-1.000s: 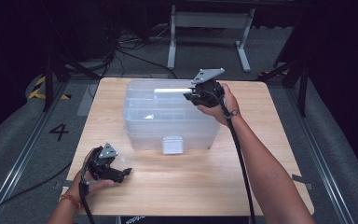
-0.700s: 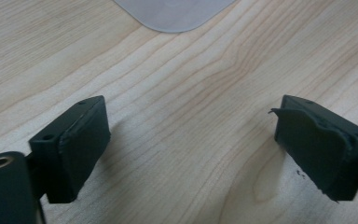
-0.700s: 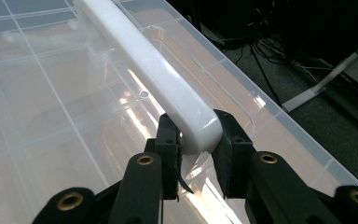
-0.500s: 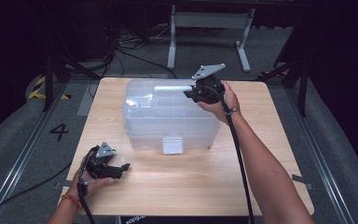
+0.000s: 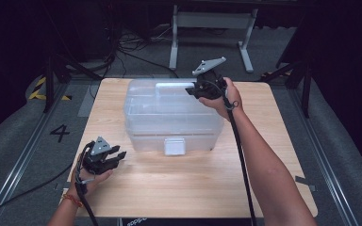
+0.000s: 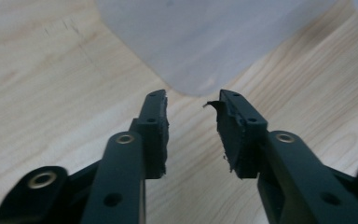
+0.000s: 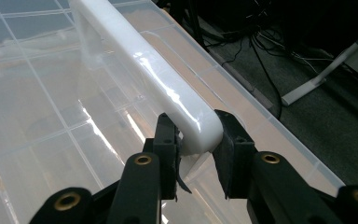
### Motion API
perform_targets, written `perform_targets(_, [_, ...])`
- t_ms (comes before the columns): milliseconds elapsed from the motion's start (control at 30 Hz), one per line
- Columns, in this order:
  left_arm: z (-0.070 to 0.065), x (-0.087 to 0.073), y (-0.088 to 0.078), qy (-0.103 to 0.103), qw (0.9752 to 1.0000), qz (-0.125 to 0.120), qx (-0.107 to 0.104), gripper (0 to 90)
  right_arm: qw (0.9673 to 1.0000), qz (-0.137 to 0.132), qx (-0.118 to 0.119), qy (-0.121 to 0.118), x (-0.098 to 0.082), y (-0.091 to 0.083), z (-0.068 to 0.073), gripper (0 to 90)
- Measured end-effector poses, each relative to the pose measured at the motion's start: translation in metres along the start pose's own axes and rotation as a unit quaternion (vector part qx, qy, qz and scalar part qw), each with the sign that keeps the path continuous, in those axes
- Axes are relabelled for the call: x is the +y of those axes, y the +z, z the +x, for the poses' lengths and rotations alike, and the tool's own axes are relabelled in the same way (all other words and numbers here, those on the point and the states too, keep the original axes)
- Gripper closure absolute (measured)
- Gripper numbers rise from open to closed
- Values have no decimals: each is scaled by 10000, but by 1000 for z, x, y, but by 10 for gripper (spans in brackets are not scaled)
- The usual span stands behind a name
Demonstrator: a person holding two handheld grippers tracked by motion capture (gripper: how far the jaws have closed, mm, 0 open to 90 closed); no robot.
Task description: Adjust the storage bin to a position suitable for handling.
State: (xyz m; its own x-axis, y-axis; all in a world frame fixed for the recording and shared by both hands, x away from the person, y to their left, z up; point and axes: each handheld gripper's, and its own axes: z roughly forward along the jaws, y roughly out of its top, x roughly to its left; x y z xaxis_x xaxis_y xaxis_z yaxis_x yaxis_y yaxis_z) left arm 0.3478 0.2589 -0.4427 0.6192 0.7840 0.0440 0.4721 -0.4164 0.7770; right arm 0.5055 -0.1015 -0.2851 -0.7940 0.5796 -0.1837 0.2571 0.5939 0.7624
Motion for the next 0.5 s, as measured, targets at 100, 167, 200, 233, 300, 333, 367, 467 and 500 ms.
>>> perform_targets(100, [-2, 12, -7, 31, 9997, -233, -34, 739, 10000, 34, -25, -10, 3, 0, -1, 719])
perform_targets(167, [-2, 20, -11, 8, 9991, -408, -73, 778, 10000, 52, -43, -4, 4, 0, -1, 719])
perform_targets(200, [-2, 23, -12, -8, 9989, -458, -94, 796, 10000, 51, -50, -14, 4, 0, -1, 718])
perform_targets(233, [-3, 27, -13, -7, 9986, -515, -90, 801, 10000, 60, -46, -23, 4, 0, -1, 717])
perform_targets(300, [-2, 32, -15, 21, 9984, -549, -92, 817, 9999, 91, -56, -20, 6, -1, -2, 717])
perform_targets(333, [-2, 34, -15, 14, 9983, -575, -95, 824, 9999, 100, -71, -15, 6, 0, -2, 717])
perform_targets(367, [-2, 36, -16, 31, 9983, -575, -67, 830, 9999, 104, -76, -6, 6, 0, -2, 716])
perform_targets(467, [-4, 40, -15, 43, 9983, -583, -62, 845, 9999, 104, -90, -18, 7, 0, -2, 716])
perform_targets(500, [-4, 42, -15, 89, 9983, -571, -36, 849, 9999, 104, -94, -19, 7, 0, -2, 716])
